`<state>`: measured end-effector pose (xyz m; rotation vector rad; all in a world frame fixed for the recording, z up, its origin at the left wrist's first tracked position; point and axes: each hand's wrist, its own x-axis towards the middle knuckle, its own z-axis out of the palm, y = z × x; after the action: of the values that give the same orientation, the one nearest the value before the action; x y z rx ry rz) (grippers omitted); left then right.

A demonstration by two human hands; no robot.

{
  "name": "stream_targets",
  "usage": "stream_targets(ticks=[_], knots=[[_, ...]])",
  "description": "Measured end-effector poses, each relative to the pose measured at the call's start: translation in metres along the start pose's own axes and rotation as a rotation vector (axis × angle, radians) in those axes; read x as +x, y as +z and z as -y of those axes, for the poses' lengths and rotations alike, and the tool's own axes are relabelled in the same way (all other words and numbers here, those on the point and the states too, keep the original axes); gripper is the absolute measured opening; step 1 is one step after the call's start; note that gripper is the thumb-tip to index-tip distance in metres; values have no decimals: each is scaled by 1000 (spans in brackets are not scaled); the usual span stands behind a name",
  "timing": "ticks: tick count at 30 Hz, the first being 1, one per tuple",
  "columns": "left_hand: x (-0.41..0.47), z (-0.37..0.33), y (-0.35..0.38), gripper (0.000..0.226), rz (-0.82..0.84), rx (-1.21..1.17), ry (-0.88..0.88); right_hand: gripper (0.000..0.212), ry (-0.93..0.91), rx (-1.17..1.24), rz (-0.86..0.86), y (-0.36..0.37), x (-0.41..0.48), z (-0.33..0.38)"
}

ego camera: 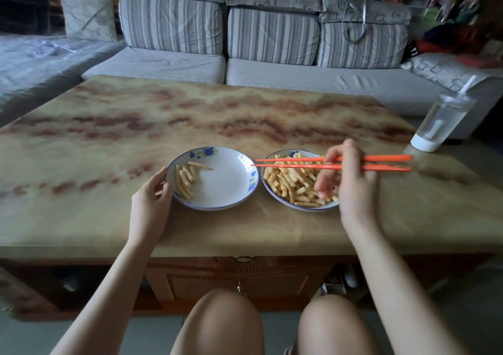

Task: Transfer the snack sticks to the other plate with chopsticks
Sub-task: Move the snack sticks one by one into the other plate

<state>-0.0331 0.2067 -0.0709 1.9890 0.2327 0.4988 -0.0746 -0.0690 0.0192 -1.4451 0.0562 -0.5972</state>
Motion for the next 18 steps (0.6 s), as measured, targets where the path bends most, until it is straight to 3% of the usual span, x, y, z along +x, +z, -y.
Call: stream_targets(ticks=[9, 18], knots=[[2, 0, 0, 37, -10, 2, 4, 44, 59, -25, 190, 88, 11, -42], [3, 1, 0, 37, -17, 10, 10, 46, 112, -27, 175, 103, 7, -59]])
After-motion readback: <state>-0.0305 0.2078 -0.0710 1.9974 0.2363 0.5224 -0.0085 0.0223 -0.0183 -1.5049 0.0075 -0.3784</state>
